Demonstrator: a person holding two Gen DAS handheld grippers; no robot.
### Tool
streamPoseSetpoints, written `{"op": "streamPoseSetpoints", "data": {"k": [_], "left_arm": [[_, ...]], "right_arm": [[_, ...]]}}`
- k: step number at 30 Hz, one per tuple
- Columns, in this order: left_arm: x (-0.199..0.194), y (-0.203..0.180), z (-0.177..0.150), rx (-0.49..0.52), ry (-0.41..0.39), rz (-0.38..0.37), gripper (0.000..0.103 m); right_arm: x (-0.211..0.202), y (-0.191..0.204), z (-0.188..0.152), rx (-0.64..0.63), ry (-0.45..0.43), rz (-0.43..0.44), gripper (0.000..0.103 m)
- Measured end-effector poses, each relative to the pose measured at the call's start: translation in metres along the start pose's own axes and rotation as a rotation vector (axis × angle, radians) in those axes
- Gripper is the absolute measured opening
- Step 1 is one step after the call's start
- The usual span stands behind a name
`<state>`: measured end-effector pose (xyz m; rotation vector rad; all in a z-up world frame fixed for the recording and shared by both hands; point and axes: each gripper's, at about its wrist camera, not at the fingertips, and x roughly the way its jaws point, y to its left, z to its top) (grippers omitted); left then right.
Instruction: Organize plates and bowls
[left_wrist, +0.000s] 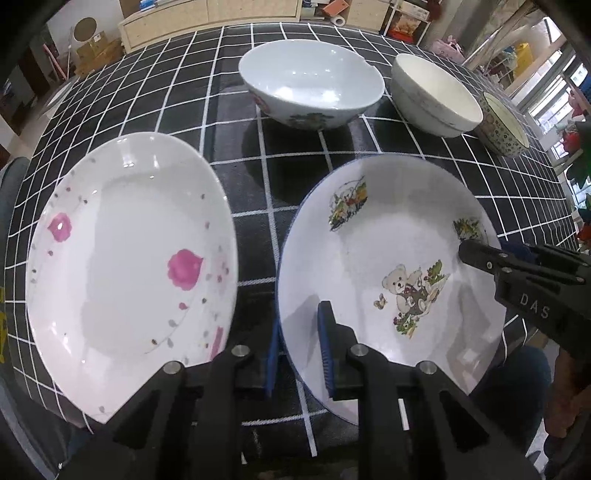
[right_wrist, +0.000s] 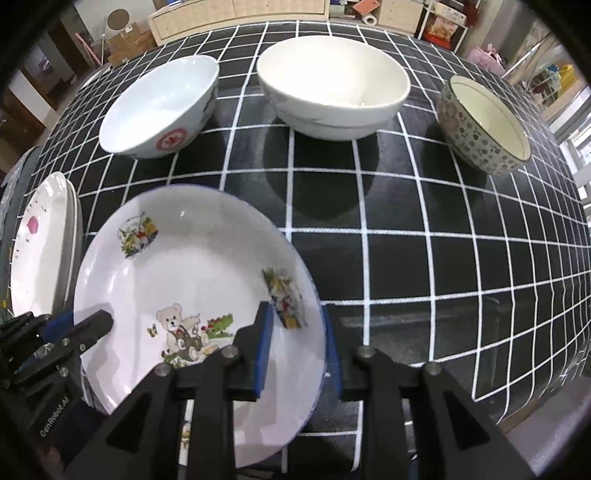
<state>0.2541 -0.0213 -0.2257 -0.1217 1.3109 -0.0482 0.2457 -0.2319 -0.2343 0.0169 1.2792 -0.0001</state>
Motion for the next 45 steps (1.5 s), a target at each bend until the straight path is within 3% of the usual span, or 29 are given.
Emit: {"op": "streamPoseSetpoints", "data": {"k": [20, 33, 45], "left_arm": [[-0.086, 0.048, -0.008, -0.040, -0.130, 0.014, 0.016], [-0.090, 0.123, -0.024, -0.141, -0.092, 0.129, 0.016], [-0.082, 0.159, -0.034, -0.192, -0.093, 0.132, 0.016]], "right_arm": [[-0.083, 0.039, 0.016, 0.002, -0.137, 0.066, 0.032], [-0.045, 0.118, 0.027, -0.103, -0.072, 0.175, 0.032], [-0.025, 0.165, 0.040, -0.167, -0.052, 0.133, 0.031]]}}
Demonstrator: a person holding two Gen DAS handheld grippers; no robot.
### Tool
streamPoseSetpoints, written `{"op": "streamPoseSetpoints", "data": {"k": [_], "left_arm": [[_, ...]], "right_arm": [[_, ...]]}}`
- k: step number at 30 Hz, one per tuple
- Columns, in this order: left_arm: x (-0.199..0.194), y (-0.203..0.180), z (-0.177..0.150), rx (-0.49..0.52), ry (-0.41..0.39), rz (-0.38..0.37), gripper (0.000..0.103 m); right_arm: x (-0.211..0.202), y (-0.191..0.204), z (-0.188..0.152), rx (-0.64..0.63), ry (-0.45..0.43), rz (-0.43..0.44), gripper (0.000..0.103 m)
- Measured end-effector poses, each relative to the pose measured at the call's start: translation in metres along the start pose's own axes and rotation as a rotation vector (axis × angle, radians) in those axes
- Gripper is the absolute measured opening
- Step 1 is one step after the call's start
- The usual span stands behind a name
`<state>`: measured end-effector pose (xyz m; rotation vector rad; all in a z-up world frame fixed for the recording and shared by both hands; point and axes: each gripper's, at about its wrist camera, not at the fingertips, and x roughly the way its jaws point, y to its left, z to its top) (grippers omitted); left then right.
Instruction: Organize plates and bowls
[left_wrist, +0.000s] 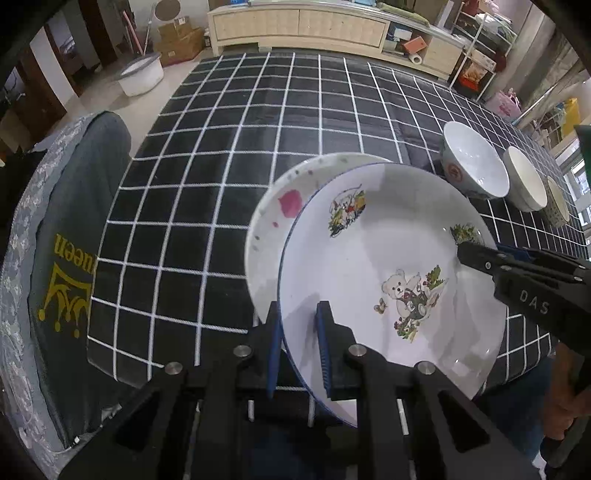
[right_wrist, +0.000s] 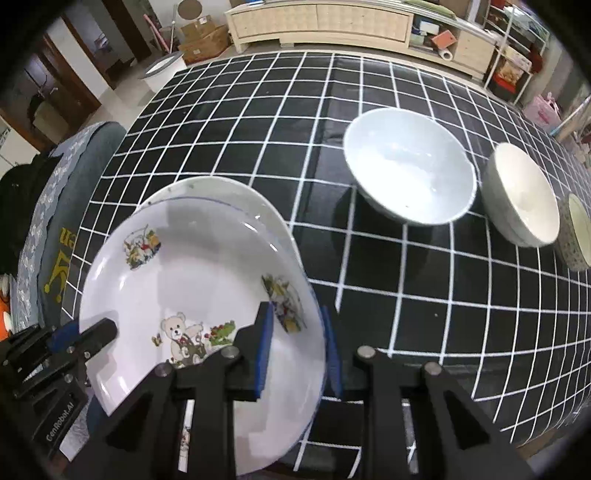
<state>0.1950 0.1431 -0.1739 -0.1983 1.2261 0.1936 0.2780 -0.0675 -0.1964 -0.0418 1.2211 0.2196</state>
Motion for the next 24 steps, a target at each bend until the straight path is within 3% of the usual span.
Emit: {"op": "streamPoseSetpoints", "data": {"k": [12, 24], "left_arm": [[0.022, 0.016, 0.013, -0.015, 0.016, -0.031, 0.016], [0.018, 0.017, 0.014, -0.033, 0.012, -0.035, 0.016]], "right_arm": [[0.017, 0.012, 0.009, -0.019, 0.030, -0.053, 0.031], [0.019, 0.011, 0.007, -0.007, 0.033, -0.026, 0.031]]}}
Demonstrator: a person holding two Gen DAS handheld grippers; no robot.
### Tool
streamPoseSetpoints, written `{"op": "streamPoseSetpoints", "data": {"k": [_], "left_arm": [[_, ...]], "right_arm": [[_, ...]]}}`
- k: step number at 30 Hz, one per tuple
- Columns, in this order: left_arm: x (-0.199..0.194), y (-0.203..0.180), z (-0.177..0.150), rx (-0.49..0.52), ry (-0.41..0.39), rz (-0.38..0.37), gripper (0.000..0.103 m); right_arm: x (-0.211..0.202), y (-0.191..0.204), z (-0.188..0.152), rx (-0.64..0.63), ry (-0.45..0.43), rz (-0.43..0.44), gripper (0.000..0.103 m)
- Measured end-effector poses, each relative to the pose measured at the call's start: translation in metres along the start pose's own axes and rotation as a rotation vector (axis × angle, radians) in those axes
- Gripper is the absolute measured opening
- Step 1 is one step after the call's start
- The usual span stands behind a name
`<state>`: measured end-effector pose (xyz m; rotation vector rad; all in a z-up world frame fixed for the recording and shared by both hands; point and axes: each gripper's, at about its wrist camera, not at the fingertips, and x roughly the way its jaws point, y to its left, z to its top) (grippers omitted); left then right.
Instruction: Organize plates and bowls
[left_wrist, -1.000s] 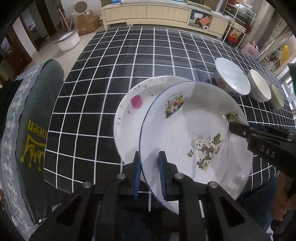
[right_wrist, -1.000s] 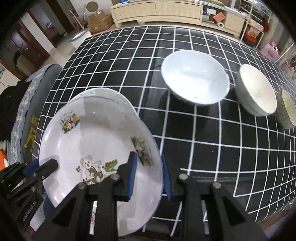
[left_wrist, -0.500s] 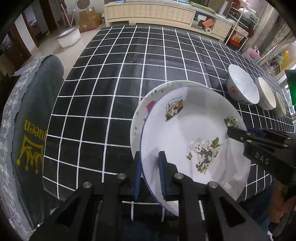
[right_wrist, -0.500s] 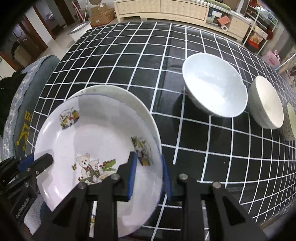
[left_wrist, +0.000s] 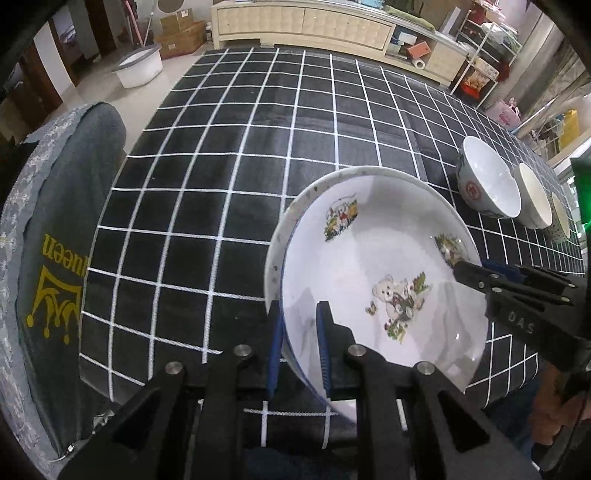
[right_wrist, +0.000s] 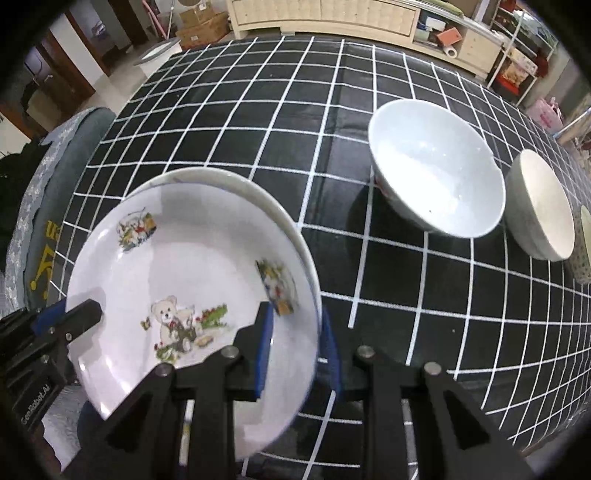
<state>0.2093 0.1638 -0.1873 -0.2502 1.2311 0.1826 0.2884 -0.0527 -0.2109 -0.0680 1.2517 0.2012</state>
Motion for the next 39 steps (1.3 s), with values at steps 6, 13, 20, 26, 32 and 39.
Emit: {"op": "streamPoseSetpoints", "data": {"k": [6, 13, 20, 26, 32, 39], "left_arm": [[-0.014, 0.000, -0.010, 0.002, -0.019, 0.028, 0.016], [-0.033, -0.015, -0.017, 0.019, -0.035, 0.008, 0.016], [-0.054, -0.055, -0.009, 0.086, -0.077, -0.025, 0.019], [-0.061, -0.097, 0.012, 0.153, -0.090, -0.062, 0.025], [-0.056, -0.138, 0.040, 0.219, -0.089, -0.081, 0.028], [-0.033, -0.172, 0.073, 0.281, -0.057, -0.086, 0.028]], "right_arm": [[-0.014, 0.000, -0.009, -0.005, -0.019, 0.005, 0.031], [-0.041, -0.005, -0.021, 0.010, -0.053, 0.074, 0.031], [-0.077, -0.028, -0.025, 0.036, -0.098, 0.080, 0.031], [-0.094, -0.062, -0.019, 0.081, -0.106, 0.076, 0.032], [-0.104, -0.096, -0.004, 0.117, -0.111, 0.039, 0.046], [-0.096, -0.132, 0.019, 0.181, -0.102, 0.053, 0.047]]}}
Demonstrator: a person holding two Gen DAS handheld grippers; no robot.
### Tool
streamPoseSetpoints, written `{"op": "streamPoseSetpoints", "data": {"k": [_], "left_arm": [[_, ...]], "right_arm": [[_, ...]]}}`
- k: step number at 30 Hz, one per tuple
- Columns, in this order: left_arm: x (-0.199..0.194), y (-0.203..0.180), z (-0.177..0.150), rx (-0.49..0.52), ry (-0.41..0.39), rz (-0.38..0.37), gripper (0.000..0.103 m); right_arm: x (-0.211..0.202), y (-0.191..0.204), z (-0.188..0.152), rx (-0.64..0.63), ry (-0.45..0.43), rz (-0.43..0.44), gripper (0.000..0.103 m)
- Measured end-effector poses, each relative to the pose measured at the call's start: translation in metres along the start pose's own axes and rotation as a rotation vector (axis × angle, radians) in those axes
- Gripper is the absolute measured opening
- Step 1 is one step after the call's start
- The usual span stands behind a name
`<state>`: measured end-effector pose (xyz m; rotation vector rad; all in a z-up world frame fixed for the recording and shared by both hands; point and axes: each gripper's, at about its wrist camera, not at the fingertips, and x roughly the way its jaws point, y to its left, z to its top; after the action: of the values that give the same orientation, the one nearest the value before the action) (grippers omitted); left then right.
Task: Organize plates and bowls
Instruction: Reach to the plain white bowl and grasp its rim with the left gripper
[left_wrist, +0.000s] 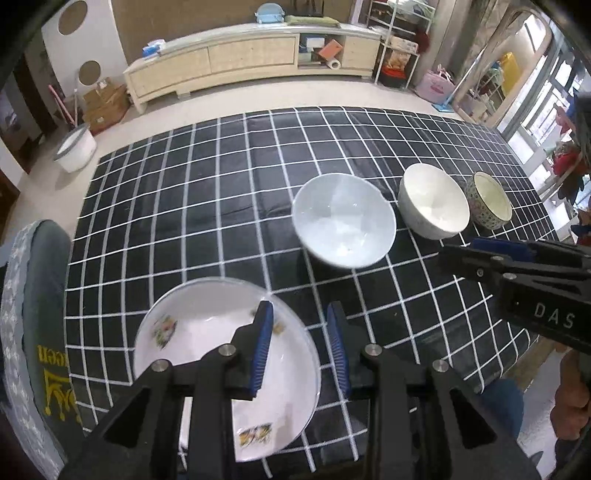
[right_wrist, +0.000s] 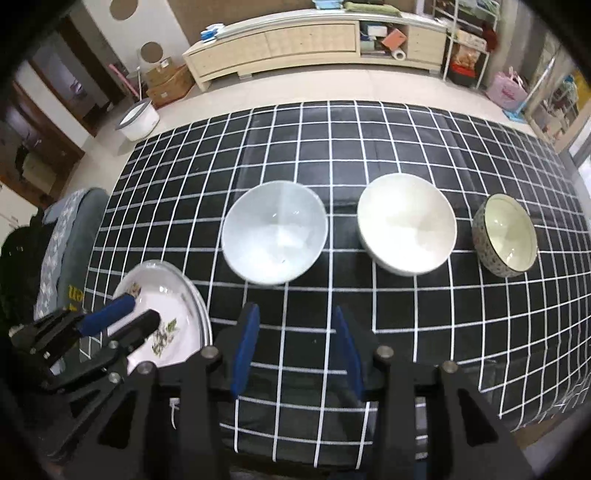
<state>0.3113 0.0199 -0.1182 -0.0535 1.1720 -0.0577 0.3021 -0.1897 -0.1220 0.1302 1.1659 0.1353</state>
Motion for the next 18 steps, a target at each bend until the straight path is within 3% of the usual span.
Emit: {"op": "streamPoseSetpoints", "data": {"k": [5, 13, 18], "left_arm": [[0.024, 0.003, 0.028, -0.021, 0.018, -0.016, 0.028], [0.075, 0.016, 0.064, -0.081, 0.095, -0.037, 0.028], [0.095, 0.020, 0.069, -0.091, 0.114, -0.041, 0.028]], "right_arm": [[0.017, -0.018, 0.017, 0.053, 0.013, 0.049, 0.047], [0.057, -0.035, 0.046, 0.101, 0.077, 0.059, 0.047], [0.079, -0.041, 0.053, 0.111, 0.098, 0.072, 0.047]]}}
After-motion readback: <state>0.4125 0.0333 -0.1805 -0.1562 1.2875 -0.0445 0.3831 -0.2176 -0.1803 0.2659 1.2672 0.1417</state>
